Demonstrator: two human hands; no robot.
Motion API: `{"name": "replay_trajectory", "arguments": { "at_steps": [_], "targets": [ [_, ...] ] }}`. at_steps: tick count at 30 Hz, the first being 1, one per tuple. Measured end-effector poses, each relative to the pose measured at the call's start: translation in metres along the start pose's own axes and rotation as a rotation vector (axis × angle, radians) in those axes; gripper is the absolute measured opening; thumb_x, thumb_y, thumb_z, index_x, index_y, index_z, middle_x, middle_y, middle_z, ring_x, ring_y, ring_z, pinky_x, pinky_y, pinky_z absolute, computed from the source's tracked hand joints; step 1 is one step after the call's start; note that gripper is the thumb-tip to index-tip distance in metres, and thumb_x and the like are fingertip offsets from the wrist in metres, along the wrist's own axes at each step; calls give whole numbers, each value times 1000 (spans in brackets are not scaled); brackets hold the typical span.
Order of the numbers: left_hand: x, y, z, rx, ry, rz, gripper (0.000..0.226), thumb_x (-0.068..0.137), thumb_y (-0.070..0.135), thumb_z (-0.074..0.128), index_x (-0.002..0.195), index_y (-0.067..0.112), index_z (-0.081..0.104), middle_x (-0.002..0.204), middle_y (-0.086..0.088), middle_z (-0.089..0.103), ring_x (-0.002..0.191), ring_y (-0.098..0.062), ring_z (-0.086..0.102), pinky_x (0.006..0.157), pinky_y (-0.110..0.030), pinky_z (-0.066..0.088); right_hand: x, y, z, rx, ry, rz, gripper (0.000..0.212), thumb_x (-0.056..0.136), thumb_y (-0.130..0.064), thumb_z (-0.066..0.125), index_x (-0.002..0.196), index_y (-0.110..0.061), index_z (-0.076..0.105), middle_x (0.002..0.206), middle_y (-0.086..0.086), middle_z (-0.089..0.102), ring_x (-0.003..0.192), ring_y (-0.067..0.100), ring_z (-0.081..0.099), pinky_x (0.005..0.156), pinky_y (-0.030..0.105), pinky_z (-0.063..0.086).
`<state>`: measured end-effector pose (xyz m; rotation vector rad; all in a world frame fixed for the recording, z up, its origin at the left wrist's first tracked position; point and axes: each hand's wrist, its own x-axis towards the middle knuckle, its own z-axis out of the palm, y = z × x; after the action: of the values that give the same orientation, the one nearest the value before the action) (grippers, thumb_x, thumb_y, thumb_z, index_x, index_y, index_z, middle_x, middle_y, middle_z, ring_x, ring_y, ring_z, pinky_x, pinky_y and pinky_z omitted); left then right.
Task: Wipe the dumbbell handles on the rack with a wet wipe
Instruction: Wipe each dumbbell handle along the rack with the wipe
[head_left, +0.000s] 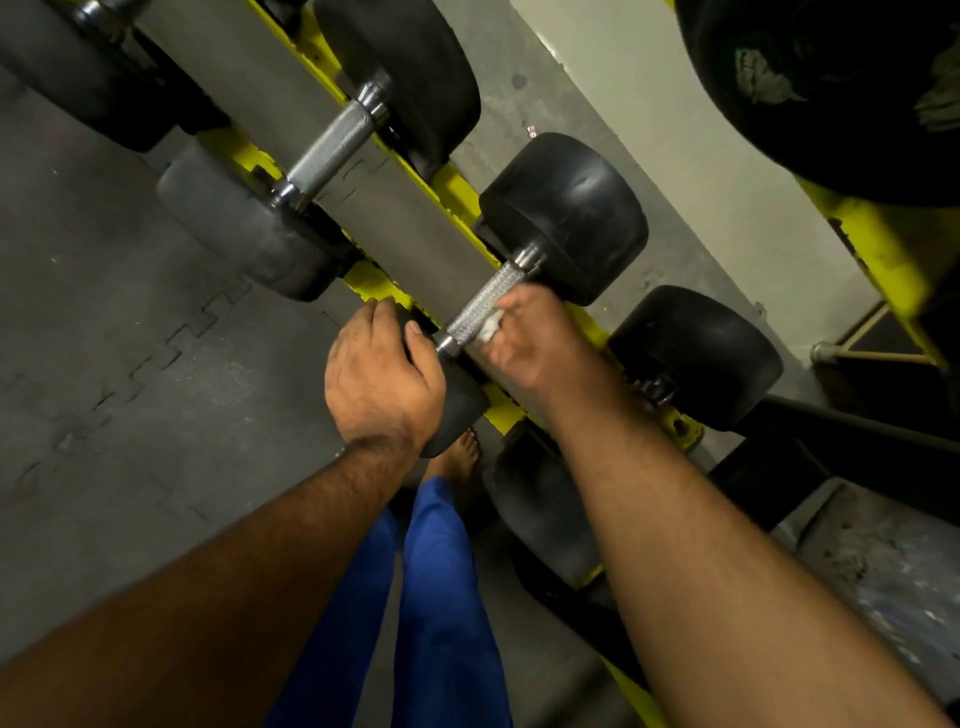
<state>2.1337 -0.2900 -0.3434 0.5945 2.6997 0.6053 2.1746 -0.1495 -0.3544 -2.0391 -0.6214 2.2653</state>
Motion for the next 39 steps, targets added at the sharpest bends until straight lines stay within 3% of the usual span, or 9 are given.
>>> {"name": "replay_trajectory", "arguments": {
  "at_steps": [4,7,10,13,18,22,26,36,39],
  "targets": [
    [1,-1,1,0,-7,-4,48,95,35,36,125,6,60,121,-11,64,108,-28,61,93,-44,51,5,-3,-3,82,50,-70,20,85,-2,48,102,-5,57,104,11,59,97,22,59,76,29,49],
    [1,-1,1,10,-14,-13,49,95,35,35,126,6,60,123,-12,64,110,-29,60,94,-45,50,-14,26,-2,-52,-76,3,11,83,1,42,76,-4,50,77,11,49,74,20,51,71,29,45],
    [0,0,2,12,-13,-12,49,95,35,36,127,6,60,124,-11,64,111,-29,60,95,-46,50,-3,11,-5,18,-69,-13,15,80,1,41,83,13,50,80,12,44,70,19,46,68,27,41],
    [1,-1,2,10,-4,-9,49,95,35,35,126,6,60,124,-11,64,110,-28,60,94,-45,50,0,11,-1,-7,-57,-42,11,82,1,42,83,-5,52,85,9,51,76,19,53,71,27,46],
    [1,0,1,4,-13,-5,50,95,36,34,127,6,60,124,-12,64,111,-29,60,95,-46,50,-10,8,-6,-111,-148,42,18,87,0,38,73,-7,47,64,6,53,57,17,56,53,22,49],
    [1,-1,2,4,-7,-5,48,95,34,36,125,6,60,121,-11,64,108,-29,61,93,-45,50,7,5,-4,89,-77,-44,19,87,4,43,96,-5,57,96,10,59,88,22,60,74,32,53],
    [0,2,0,7,4,-3,46,95,32,37,124,5,60,118,-11,65,105,-28,61,91,-43,51,5,16,0,38,-123,-10,21,89,5,43,93,-5,61,96,9,61,84,20,59,71,30,53],
    [-1,0,2,13,22,4,45,96,32,38,124,5,60,120,-11,65,107,-28,61,92,-42,51,29,1,-1,283,-137,-137,21,96,-1,48,113,-9,56,102,5,64,118,25,59,82,32,49],
    [0,-1,4,14,10,8,47,96,34,37,126,6,59,122,-12,64,110,-29,61,93,-44,51,27,15,13,280,-77,-190,12,93,-4,61,104,-8,60,99,7,64,102,20,65,90,32,51]
  ]
}}
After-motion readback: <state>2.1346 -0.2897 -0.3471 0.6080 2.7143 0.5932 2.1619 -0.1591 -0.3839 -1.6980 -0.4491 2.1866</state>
